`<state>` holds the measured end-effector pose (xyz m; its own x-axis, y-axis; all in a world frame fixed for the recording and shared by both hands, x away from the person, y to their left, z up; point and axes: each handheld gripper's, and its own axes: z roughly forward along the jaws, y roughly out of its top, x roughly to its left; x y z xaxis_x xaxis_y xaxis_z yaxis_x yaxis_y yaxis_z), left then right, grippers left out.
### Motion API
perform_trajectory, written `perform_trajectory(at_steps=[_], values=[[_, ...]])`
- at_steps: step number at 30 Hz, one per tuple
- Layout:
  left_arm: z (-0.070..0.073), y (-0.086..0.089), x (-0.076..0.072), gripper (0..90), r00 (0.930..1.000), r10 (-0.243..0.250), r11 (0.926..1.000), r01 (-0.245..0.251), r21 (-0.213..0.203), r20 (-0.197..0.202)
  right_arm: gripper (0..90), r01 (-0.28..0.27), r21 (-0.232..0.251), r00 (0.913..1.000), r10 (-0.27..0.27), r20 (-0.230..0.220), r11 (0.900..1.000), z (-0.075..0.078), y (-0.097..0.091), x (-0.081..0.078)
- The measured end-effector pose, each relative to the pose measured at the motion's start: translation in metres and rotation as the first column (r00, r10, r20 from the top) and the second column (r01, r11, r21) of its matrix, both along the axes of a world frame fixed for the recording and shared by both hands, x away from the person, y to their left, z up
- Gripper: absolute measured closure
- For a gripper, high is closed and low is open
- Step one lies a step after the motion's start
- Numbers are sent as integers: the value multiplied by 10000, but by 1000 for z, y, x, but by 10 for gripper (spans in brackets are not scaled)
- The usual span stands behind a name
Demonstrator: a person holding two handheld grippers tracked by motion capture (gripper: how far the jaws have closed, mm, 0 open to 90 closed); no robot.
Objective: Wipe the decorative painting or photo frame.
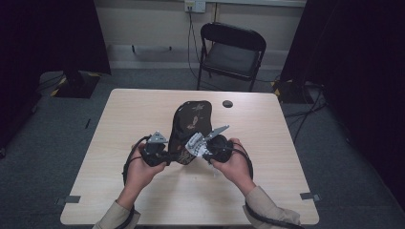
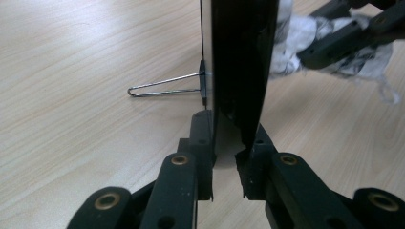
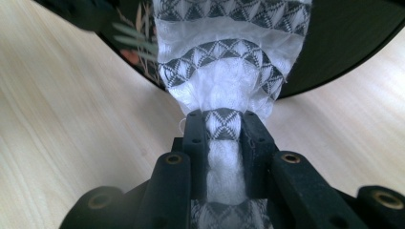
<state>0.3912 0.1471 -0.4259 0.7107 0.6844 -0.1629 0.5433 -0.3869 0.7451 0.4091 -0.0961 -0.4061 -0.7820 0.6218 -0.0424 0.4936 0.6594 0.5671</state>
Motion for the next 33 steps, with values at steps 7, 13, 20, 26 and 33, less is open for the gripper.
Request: perform_trajectory(at_steps=[7, 13, 20, 26, 33], values=[[0, 0, 0, 784, 10000, -25, 10000, 25, 5, -30, 759, -1, -108, 9993, -3, -376, 9999, -22, -1, -3], [0, 0, 0, 784, 10000, -18, 10000, 18, -10, -47, 759, -113, -277, 9977, 94, -669, 9996, -41, 1, -7], [0, 1, 0, 784, 10000, -30, 10000, 30, 3, -28, 758, -196, -488, 9960, 153, -881, 9986, -56, 1, -11], [0, 0, 1, 785, 10000, 4, 10000, -4, -51, 25, 758, -103, -417, 9965, 68, -828, 9991, -53, -2, -13], [0, -2, 2, 785, 10000, 17, 10000, -17, -45, 12, 759, 194, -28, 9994, -194, -285, 9998, -17, -18, -10]])
